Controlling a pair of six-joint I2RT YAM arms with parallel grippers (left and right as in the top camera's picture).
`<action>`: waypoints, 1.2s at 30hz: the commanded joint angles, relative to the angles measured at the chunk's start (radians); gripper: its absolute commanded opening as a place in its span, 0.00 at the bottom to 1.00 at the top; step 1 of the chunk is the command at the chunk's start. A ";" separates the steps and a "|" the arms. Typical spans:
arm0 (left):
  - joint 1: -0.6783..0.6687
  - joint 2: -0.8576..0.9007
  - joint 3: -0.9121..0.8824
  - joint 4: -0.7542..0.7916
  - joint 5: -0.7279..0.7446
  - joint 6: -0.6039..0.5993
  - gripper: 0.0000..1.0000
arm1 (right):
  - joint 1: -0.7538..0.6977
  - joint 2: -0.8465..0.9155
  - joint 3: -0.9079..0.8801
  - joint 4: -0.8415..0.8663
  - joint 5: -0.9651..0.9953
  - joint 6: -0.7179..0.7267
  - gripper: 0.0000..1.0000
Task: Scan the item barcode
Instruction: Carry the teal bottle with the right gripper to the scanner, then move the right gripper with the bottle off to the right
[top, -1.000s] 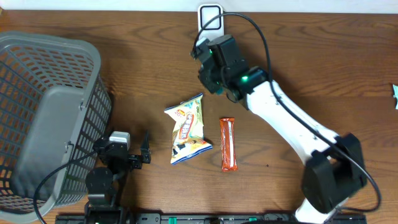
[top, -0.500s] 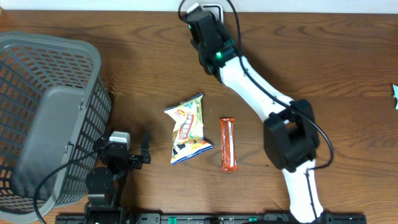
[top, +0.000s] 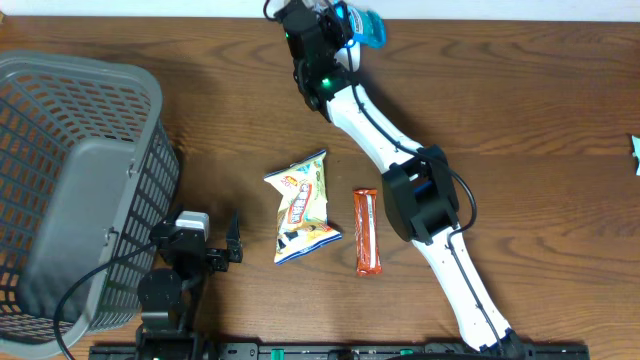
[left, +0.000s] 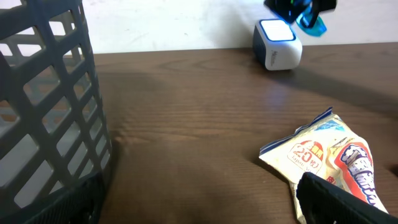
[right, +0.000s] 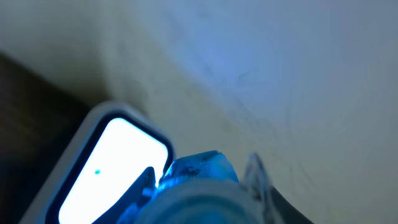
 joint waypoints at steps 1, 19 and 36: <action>0.002 -0.003 -0.028 -0.012 -0.002 -0.005 0.98 | 0.004 -0.031 0.053 0.054 0.100 -0.142 0.14; 0.002 -0.003 -0.028 -0.012 -0.002 -0.005 0.98 | -0.386 -0.150 0.042 -0.644 0.134 0.248 0.13; 0.002 -0.003 -0.028 -0.012 -0.002 -0.005 0.98 | -0.885 -0.145 -0.206 -0.784 0.071 0.522 0.24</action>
